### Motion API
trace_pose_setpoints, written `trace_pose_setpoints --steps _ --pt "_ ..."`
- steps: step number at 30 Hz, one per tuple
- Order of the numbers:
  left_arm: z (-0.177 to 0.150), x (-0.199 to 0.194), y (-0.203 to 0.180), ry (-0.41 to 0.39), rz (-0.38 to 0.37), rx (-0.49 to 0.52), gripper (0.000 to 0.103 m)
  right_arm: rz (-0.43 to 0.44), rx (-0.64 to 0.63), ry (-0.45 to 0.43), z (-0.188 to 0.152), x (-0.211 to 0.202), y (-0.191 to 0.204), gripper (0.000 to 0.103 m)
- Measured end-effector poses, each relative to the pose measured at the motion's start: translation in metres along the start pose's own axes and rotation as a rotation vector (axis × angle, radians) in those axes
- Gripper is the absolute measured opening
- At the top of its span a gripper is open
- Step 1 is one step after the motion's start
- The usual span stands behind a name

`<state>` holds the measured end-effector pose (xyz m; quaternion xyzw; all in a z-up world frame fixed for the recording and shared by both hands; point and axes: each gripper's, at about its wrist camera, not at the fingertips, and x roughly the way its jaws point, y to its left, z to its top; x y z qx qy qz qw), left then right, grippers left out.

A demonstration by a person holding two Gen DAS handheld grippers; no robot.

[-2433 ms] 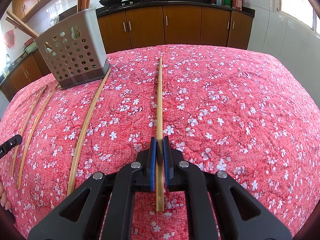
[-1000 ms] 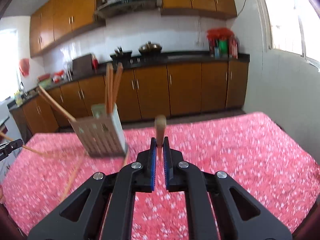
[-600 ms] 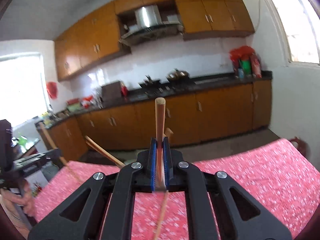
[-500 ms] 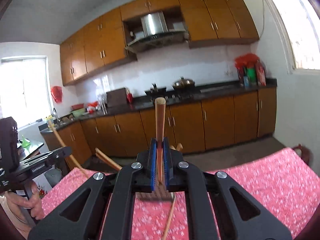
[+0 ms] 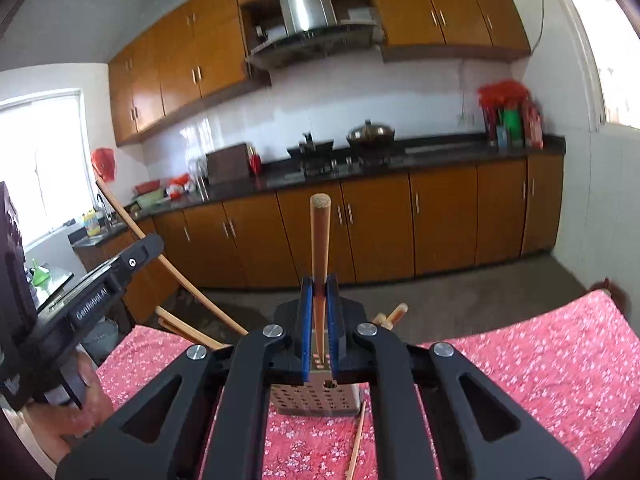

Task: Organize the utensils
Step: 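Raise the right gripper's chopstick upright over the holder while the left gripper does likewise, then open the right gripper to release its chopstick while the left gripper releases its own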

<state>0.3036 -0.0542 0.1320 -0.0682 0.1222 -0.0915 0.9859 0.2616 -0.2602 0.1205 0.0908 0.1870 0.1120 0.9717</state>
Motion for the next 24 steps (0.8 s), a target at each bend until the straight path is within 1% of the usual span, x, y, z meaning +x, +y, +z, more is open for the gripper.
trace_pose_setpoints --steps 5,8,11,14,17,19,20,22,23,24 --pt "-0.009 0.014 0.010 0.030 -0.006 -0.029 0.008 -0.008 0.001 0.037 -0.007 0.010 0.001 0.008" --pt "-0.008 0.011 0.014 0.026 -0.007 -0.033 0.013 -0.009 0.006 0.033 -0.006 0.008 0.000 0.009" --pt "-0.005 -0.001 0.019 0.012 -0.007 -0.040 0.019 -0.021 0.000 0.018 -0.002 0.000 0.004 0.011" --pt "0.001 -0.017 0.024 -0.003 -0.010 -0.055 0.025 -0.028 -0.015 -0.032 0.003 -0.014 0.008 0.013" --pt "0.002 -0.042 0.029 0.001 0.005 -0.042 0.028 -0.047 -0.039 -0.086 0.003 -0.043 0.009 0.013" --pt "-0.004 -0.058 0.034 0.013 0.020 -0.029 0.031 -0.067 -0.049 -0.091 -0.006 -0.058 0.005 0.015" --pt "-0.011 -0.069 0.039 0.024 0.033 -0.020 0.034 -0.076 -0.051 -0.086 -0.010 -0.061 0.003 0.016" --pt "-0.029 -0.082 0.050 0.051 0.061 -0.006 0.036 -0.103 -0.056 -0.040 -0.034 -0.066 -0.006 0.019" --pt "-0.039 -0.086 0.054 0.065 0.075 -0.001 0.037 -0.113 -0.056 -0.010 -0.043 -0.064 -0.009 0.019" --pt "-0.054 -0.089 0.061 0.098 0.097 0.003 0.037 -0.121 -0.053 0.049 -0.062 -0.057 -0.015 0.019"
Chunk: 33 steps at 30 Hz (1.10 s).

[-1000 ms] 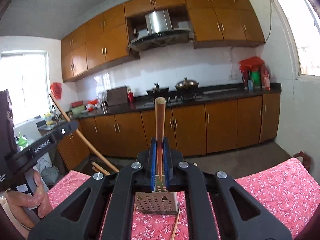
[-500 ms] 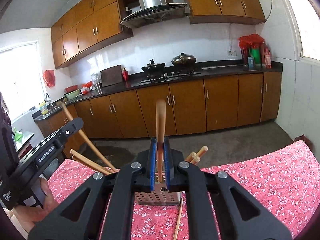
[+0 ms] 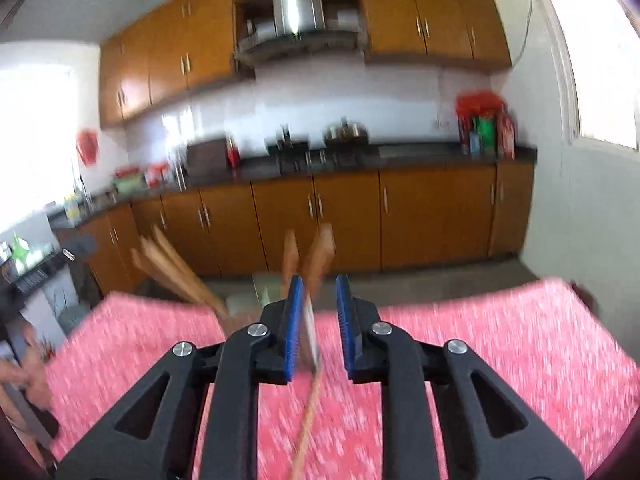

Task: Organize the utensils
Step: 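Open the right gripper to release its chopstick while the left gripper releases its own, then lower the right gripper onto the next chopstick and close while the left gripper grasps one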

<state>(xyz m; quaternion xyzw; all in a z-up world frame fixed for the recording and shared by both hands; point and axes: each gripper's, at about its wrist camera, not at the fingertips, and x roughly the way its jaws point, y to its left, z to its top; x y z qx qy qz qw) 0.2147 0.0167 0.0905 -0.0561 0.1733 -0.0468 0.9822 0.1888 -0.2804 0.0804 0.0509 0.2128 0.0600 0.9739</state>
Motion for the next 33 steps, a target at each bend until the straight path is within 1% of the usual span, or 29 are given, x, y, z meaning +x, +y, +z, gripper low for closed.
trace_pose_setpoints --steps 1,2,5,6,8,10,14,15,16,18,19,22,25,28,29,31,33 --pt "-0.013 0.001 0.005 0.032 0.013 0.000 0.037 -0.003 0.009 0.057 -0.017 0.009 -0.003 0.019" --pt "-0.032 0.006 0.012 0.087 0.021 -0.009 0.037 -0.003 0.027 0.129 -0.037 0.022 -0.007 0.019" --pt "-0.071 0.016 0.026 0.196 0.041 -0.041 0.037 0.041 0.076 0.306 -0.093 0.049 -0.006 0.019" --pt "-0.086 0.020 0.029 0.239 0.040 -0.057 0.037 0.048 0.076 0.344 -0.107 0.054 -0.004 0.019" --pt "-0.109 0.026 0.032 0.298 0.040 -0.071 0.037 0.062 0.065 0.415 -0.134 0.064 0.005 0.019" --pt "-0.124 0.029 0.029 0.333 0.036 -0.066 0.037 0.071 0.057 0.450 -0.148 0.069 0.012 0.019" --pt "-0.141 0.035 0.017 0.381 0.017 -0.028 0.037 0.049 0.027 0.492 -0.166 0.078 0.021 0.017" --pt "-0.143 0.038 0.014 0.395 0.012 -0.019 0.037 0.044 0.032 0.490 -0.166 0.079 0.017 0.009" --pt "-0.147 0.040 0.011 0.406 0.009 -0.015 0.037 0.035 0.038 0.482 -0.168 0.077 0.015 0.009" --pt "-0.156 0.045 0.006 0.431 0.003 -0.003 0.037 0.012 0.067 0.475 -0.167 0.077 0.003 0.008" --pt "-0.160 0.048 0.004 0.444 0.005 0.005 0.037 -0.023 0.083 0.466 -0.166 0.078 -0.005 0.008" --pt "-0.169 0.058 -0.001 0.474 0.008 0.012 0.036 -0.082 0.126 0.456 -0.162 0.078 -0.027 0.008" --pt "-0.177 0.066 -0.004 0.503 0.010 0.021 0.033 -0.104 0.136 0.453 -0.160 0.077 -0.038 0.008" --pt "-0.185 0.075 -0.010 0.533 0.019 0.043 0.022 -0.102 0.121 0.452 -0.162 0.076 -0.040 0.008" --pt "-0.188 0.077 -0.012 0.546 0.025 0.049 0.016 -0.103 0.112 0.450 -0.162 0.076 -0.038 0.008" --pt "-0.190 0.080 -0.011 0.545 0.044 0.049 0.009 -0.093 0.101 0.450 -0.162 0.077 -0.035 0.008" --pt "-0.190 0.084 -0.002 0.544 0.067 0.015 0.009 -0.084 0.085 0.450 -0.162 0.078 -0.034 0.008"
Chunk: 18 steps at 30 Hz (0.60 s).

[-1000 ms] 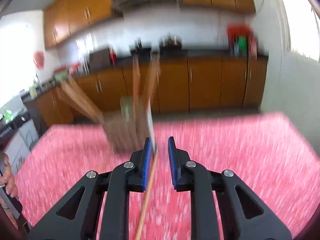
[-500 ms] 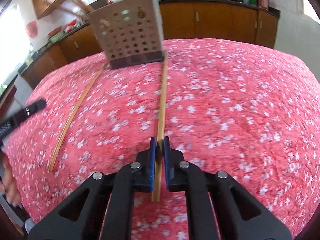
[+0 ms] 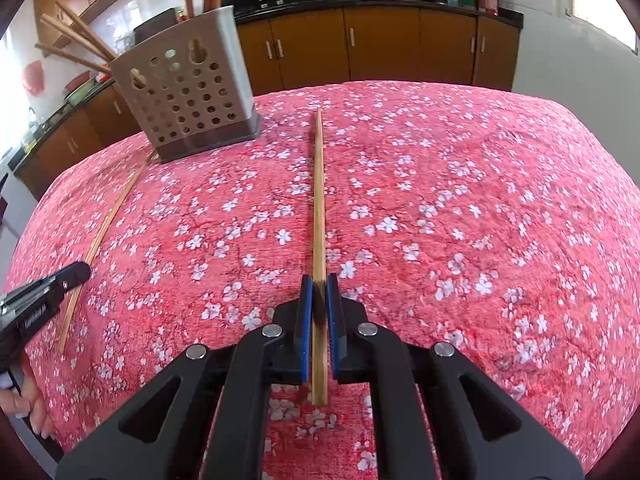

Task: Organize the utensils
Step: 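Lower the right gripper onto the next chopstick and close while the left gripper grasps one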

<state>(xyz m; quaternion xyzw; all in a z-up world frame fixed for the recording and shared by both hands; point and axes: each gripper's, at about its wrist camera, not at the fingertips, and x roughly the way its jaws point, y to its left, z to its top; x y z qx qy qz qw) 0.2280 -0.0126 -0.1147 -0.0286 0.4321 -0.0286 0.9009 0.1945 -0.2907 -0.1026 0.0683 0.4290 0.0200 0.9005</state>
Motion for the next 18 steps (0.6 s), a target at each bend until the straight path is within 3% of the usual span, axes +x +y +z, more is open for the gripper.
trace_pose_setpoints --steps 4,18 --pt "0.006 0.003 0.024 0.000 0.023 -0.080 0.009 -0.001 -0.023 -0.002 0.000 -0.001 -0.001 0.008" --pt "0.001 0.001 0.033 -0.009 -0.001 -0.079 0.011 -0.020 -0.048 -0.003 0.000 -0.001 0.003 0.009"
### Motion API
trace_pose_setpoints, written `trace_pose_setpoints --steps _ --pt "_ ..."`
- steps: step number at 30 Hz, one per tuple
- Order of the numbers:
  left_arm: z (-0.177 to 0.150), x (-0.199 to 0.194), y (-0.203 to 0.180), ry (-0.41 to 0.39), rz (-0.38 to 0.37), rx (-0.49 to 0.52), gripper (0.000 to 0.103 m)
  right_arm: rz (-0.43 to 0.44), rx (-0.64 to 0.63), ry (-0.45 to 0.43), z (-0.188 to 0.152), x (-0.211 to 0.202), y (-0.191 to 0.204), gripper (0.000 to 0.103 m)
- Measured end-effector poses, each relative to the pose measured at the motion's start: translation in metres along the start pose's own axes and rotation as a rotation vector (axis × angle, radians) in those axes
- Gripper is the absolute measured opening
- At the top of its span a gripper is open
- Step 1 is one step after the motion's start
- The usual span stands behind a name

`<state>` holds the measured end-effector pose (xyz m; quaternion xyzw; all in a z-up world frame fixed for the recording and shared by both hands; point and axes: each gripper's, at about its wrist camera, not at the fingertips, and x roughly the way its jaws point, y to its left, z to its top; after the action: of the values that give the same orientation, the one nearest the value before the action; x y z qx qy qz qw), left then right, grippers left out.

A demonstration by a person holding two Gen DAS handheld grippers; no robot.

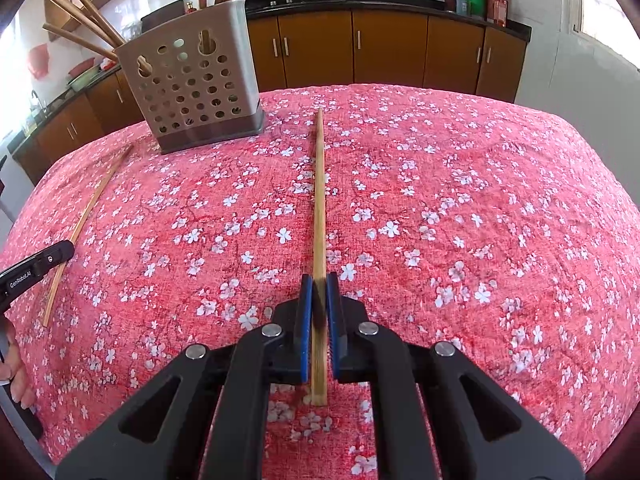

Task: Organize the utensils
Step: 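Lower the right gripper onto the next chopstick and close while the left gripper grasps one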

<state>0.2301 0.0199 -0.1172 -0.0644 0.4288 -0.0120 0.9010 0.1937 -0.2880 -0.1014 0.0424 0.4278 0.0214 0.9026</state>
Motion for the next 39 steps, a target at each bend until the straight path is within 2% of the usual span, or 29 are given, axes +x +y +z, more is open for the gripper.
trace_pose_setpoints --steps 15,39 --pt "0.001 -0.002 -0.010 -0.002 0.000 0.024 0.017 0.000 -0.001 0.000 0.000 0.000 -0.001 0.009" --pt "0.001 -0.001 -0.011 -0.004 -0.003 0.024 0.018 0.000 -0.002 -0.001 0.000 0.000 0.000 0.009"
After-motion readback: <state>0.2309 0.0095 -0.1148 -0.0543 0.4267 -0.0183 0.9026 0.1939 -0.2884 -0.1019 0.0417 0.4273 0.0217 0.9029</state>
